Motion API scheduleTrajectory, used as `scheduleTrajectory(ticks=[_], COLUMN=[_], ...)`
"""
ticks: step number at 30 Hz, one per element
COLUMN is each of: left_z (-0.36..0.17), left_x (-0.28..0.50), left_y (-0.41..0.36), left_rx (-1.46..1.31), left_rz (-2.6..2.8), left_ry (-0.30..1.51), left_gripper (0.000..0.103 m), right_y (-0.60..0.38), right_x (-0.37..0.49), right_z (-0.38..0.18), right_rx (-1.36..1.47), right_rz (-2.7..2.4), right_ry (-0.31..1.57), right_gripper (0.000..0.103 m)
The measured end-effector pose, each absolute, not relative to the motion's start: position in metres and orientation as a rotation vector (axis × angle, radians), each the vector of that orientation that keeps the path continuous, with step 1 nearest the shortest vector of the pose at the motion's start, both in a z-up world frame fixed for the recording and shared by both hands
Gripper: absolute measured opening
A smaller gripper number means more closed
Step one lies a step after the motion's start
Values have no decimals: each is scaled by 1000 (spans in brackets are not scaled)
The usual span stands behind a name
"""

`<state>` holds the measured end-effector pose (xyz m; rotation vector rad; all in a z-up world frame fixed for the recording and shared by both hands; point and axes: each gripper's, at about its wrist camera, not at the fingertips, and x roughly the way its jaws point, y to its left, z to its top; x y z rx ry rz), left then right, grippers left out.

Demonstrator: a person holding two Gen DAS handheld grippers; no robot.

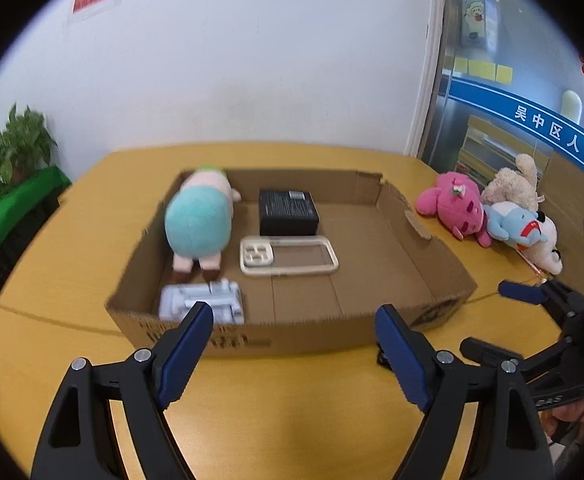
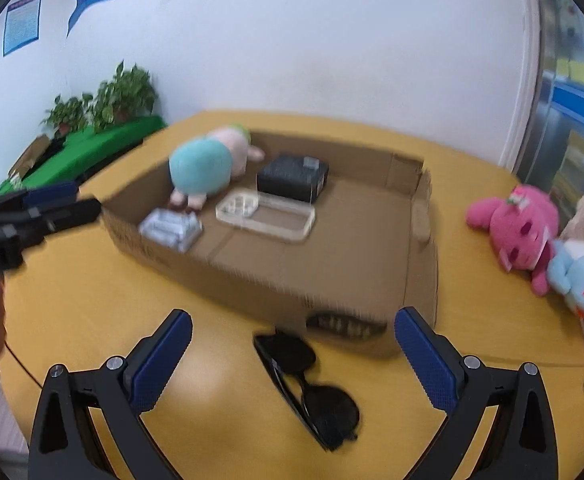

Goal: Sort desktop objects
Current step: 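Move both tools to the black sunglasses and close around the frame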

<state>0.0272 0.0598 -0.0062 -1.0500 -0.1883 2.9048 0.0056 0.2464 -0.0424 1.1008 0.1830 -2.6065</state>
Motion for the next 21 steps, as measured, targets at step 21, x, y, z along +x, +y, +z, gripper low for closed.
scheduleTrajectory(ticks=[21], left_z=[-103], left_x=[18], left_y=[68], left_rx=[-1364], left_rz=[2609], left_ry=[-426], left_gripper=[83], right_y=[243], right_x=[18], right_z=[-151], right_rx=[1367], right_rz=[-2302], right_ry=[18], right_gripper=[91])
